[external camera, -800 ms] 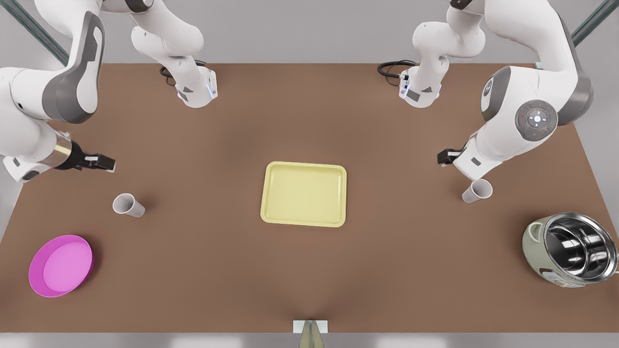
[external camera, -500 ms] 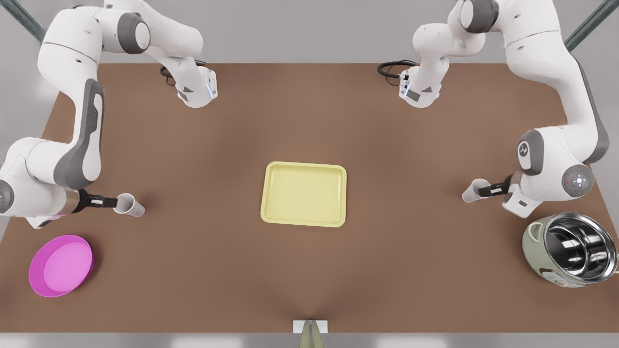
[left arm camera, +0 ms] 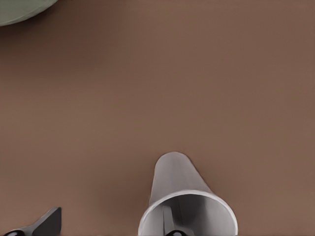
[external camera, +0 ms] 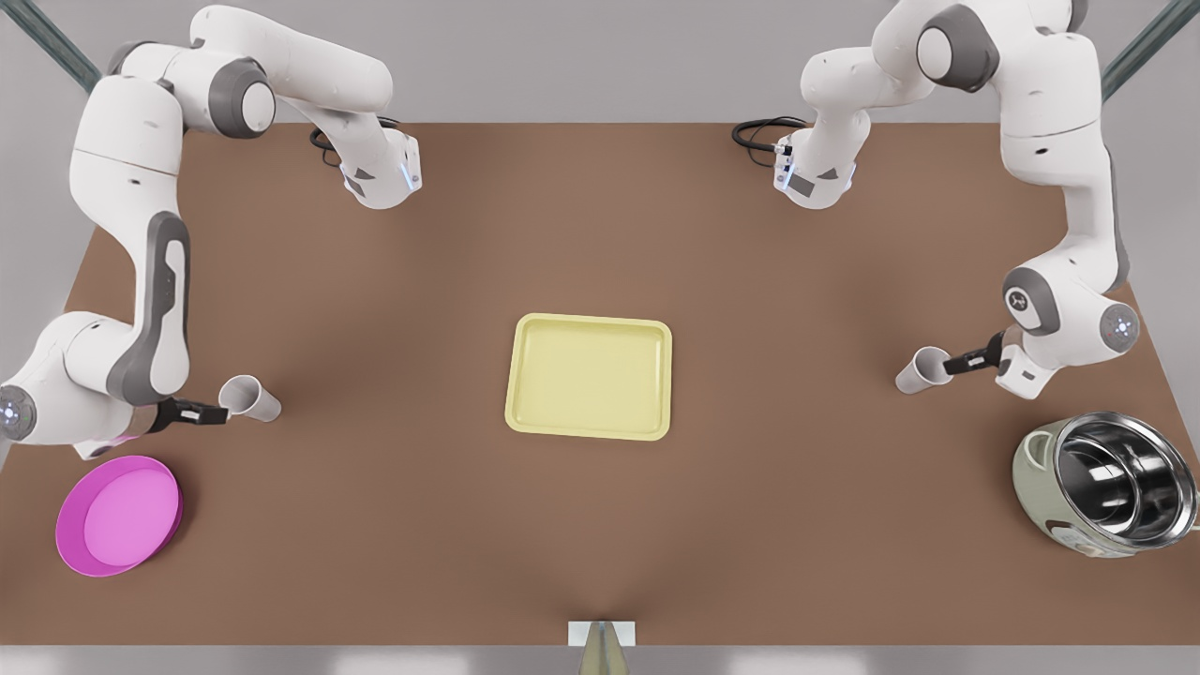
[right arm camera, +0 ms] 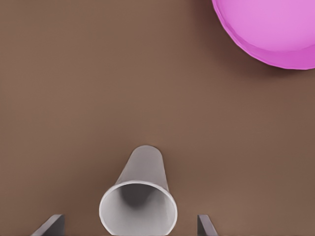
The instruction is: Use both arms to respectively pick up the white IKEA cups from the middle-left and middle-right positions, then place the white IKEA cups onto the middle-middle tray, ensuring that the cups remain upright and do not tip over
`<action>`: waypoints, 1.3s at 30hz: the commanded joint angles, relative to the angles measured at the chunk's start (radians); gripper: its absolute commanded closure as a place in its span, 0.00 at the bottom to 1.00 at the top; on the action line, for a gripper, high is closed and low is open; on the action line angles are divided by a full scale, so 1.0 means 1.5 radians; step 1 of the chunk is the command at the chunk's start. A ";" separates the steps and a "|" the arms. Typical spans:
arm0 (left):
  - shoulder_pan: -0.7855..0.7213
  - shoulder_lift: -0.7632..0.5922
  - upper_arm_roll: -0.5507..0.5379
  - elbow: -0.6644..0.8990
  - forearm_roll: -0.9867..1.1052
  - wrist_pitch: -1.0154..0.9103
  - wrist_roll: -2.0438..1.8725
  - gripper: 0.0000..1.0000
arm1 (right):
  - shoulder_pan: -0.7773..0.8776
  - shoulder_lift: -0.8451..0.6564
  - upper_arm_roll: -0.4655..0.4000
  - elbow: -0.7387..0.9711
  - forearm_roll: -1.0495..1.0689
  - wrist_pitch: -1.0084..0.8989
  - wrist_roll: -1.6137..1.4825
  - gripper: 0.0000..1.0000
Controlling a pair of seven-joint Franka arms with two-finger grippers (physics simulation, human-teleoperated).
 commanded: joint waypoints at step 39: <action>-0.326 0.243 -0.334 0.516 0.024 -0.206 -0.696 0.79 | -0.034 -0.070 0.002 -0.288 0.025 0.354 -0.167 0.42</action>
